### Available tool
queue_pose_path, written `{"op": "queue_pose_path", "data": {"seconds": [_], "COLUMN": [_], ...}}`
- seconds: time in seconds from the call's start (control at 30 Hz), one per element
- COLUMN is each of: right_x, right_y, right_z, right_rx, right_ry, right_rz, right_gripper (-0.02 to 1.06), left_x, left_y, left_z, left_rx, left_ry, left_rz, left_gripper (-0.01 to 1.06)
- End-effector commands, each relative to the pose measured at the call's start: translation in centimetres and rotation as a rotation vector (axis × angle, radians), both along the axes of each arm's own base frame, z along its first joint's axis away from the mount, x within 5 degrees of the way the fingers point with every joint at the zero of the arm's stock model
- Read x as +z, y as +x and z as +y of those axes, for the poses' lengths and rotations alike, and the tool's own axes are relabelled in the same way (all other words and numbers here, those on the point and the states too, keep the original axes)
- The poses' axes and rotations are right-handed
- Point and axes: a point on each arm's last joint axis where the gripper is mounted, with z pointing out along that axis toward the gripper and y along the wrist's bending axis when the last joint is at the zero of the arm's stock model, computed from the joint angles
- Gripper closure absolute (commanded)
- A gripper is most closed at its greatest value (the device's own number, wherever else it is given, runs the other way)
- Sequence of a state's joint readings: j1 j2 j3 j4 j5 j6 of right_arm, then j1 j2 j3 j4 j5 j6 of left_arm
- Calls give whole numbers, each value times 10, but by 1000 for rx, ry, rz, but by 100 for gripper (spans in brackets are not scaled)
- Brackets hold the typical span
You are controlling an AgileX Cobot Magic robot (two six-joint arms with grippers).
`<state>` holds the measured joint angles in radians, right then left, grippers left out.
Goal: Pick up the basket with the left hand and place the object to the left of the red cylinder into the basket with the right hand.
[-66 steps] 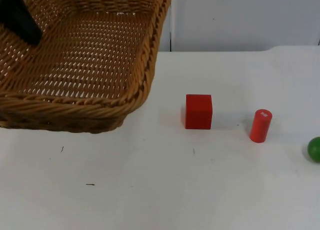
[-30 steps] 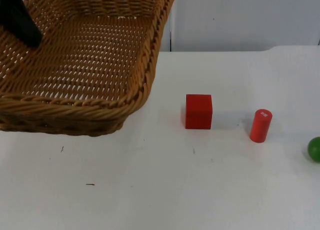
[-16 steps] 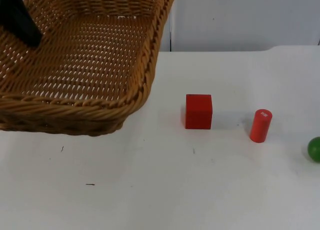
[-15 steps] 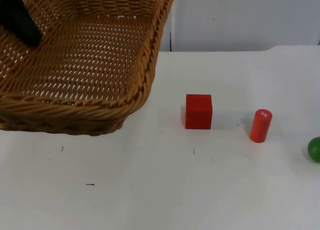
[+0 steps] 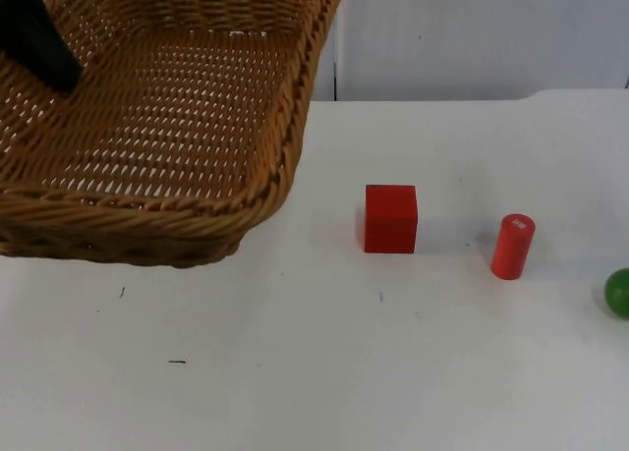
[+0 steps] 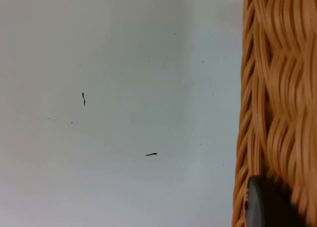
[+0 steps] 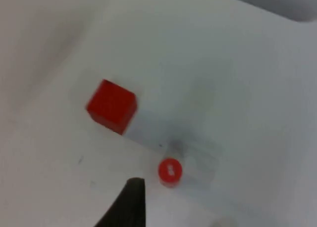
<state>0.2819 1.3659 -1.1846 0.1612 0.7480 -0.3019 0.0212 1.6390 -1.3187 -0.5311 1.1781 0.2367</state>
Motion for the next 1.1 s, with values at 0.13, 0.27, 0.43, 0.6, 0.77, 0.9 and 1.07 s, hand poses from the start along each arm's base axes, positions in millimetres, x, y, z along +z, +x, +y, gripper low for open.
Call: {"op": "queue_pose_path", "data": {"seconds": [0.13,0.27,0.43,0.6,0.77,0.9,1.07], "right_x": [-3,-10,-22,-36,-53,-78,-98], "right_y": [24,35,51,69,85,97,107], "right_z": [39,64,96,112,120,127,133], "right_rx": [181,318,434,485,559,648,703], "right_ry": [-85,-179,-250,-293,-356,-406,-438], "right_rz": [69,88,98,130,119,101,72], "right_gripper": [2,2,2,2,2,2,2], "left_x": [5,5,5,5,5,5,5], "left_y": [-2,-2,-3,-3,-3,-3,-3], "left_z": [-3,-2,-2,-2,-3,-3,-3], "left_rx": [-2,-3,-8,-6,1,9,9], "left_ry": [-15,-12,-13,-13,-19,-22,-22], "left_rz": [-12,-12,-5,-4,0,3,3], "left_gripper": [105,105,105,105,105,105,105]}}
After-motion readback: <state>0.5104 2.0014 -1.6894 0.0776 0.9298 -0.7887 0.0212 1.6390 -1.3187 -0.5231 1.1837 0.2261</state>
